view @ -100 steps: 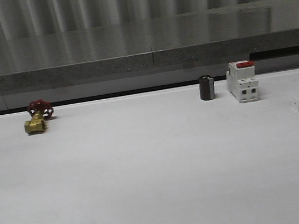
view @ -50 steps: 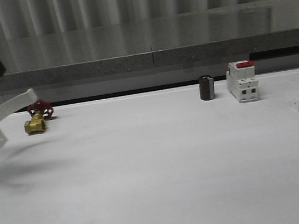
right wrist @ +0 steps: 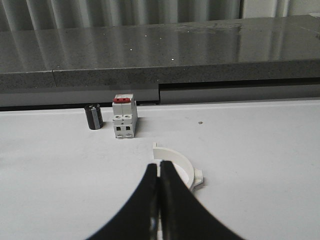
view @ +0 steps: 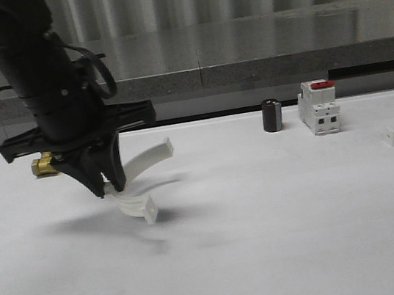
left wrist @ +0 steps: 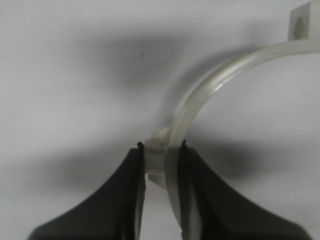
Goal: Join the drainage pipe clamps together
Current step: 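Carry the half-clamp to the table center, lower it, open left gripper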
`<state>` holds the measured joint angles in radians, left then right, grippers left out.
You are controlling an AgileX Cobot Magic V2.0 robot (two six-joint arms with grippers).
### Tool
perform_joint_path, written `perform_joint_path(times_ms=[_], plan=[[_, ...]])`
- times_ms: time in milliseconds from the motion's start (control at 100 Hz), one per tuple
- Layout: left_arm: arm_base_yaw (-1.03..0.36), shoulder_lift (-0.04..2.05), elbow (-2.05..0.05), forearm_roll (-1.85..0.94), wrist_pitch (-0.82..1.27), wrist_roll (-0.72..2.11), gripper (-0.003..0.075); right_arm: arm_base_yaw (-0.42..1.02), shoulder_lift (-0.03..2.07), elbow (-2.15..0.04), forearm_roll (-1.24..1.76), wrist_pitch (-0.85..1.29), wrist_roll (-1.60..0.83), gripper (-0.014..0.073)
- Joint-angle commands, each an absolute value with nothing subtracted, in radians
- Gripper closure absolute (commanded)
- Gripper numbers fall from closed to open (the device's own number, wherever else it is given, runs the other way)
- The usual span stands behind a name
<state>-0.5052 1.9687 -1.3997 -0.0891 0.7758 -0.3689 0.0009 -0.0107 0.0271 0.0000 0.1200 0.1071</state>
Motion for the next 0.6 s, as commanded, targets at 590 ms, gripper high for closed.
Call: perform_joint_path(times_ms=[590], plan=[[-0.546,1.999,-1.478,-0.031,0.753,-0.521,0.0491,0.002,-0.031,0.011,-0.006,0.043,0.098,0.0711]])
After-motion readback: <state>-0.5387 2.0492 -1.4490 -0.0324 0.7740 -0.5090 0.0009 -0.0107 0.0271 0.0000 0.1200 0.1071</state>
